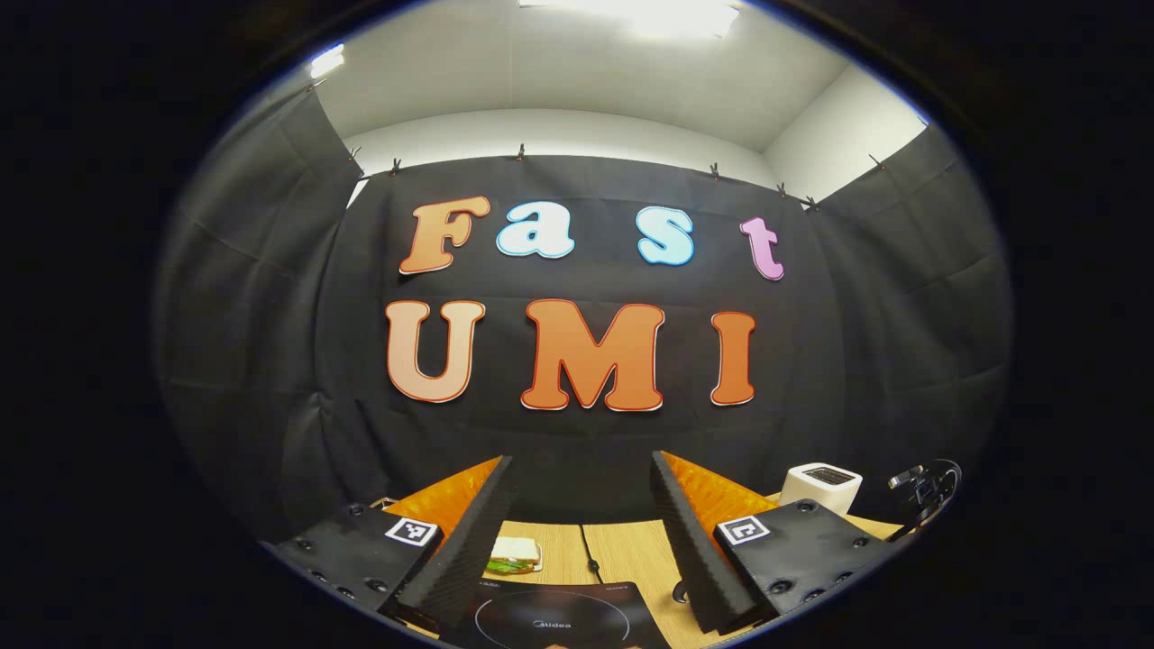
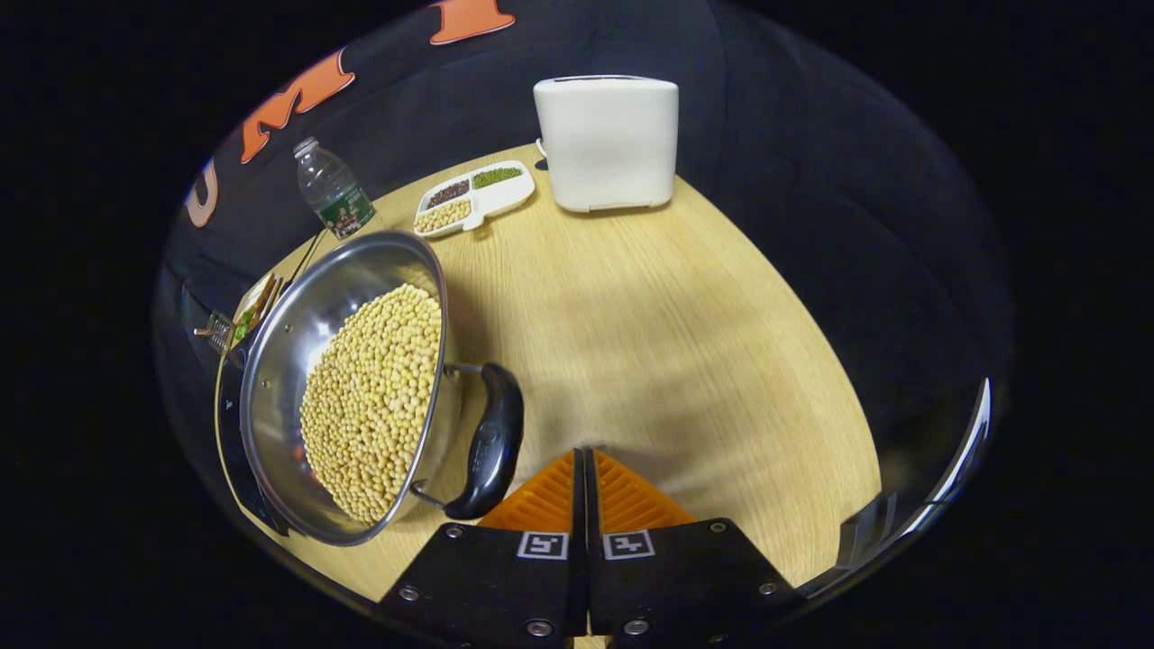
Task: First push the handle of the pot to place it horizontally, then grasp the pot with both hands and set it on the induction cooktop.
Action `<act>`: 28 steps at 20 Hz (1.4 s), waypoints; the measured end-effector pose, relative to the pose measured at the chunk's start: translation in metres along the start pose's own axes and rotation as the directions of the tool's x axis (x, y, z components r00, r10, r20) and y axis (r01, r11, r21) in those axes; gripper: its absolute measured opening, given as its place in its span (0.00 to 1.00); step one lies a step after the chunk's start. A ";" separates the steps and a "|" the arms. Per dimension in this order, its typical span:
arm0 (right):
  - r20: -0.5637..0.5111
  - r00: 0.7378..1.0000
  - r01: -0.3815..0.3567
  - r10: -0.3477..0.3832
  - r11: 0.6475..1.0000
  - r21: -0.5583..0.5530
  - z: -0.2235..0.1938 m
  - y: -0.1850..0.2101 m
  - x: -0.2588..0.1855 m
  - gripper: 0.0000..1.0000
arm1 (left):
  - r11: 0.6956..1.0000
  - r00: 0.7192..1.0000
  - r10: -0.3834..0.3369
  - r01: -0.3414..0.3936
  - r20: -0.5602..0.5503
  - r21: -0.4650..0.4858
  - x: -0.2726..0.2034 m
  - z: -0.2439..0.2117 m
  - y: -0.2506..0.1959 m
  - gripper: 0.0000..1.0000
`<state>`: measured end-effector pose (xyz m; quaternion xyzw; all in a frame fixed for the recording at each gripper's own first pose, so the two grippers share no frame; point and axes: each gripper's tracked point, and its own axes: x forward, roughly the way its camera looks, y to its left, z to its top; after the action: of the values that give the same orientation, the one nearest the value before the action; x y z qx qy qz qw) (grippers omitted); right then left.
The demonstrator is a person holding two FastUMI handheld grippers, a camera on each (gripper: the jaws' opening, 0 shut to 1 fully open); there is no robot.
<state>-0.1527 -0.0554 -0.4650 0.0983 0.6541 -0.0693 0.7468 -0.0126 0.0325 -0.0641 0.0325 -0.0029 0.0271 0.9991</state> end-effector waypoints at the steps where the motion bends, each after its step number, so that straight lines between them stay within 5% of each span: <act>1: 0.005 1.000 -0.009 0.009 1.000 0.016 0.003 0.001 0.002 0.00 | 1.000 1.000 -0.001 0.001 0.000 -0.004 0.000 -0.001 0.001 0.97; 13: -0.043 0.999 -0.007 0.006 1.000 -0.017 -0.012 0.007 -0.007 0.00 | 0.999 0.999 -0.004 0.002 -0.036 -0.034 0.003 -0.016 0.000 0.97; 17: -0.086 0.990 -0.109 0.108 0.994 -0.006 -0.029 0.036 -0.015 0.00 | 0.999 0.999 -0.002 0.001 -0.044 -0.040 0.004 -0.021 0.004 0.97; 28: -0.052 0.995 -0.078 0.080 0.996 0.033 0.009 0.030 0.001 0.00 | 1.000 0.997 0.012 -0.015 -0.082 -0.028 0.005 -0.034 0.012 0.97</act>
<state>-0.1369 -0.0284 -0.4629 0.1373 0.6681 -0.0473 0.7298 -0.0081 0.0469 -0.0977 0.0172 0.0375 0.0351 0.9985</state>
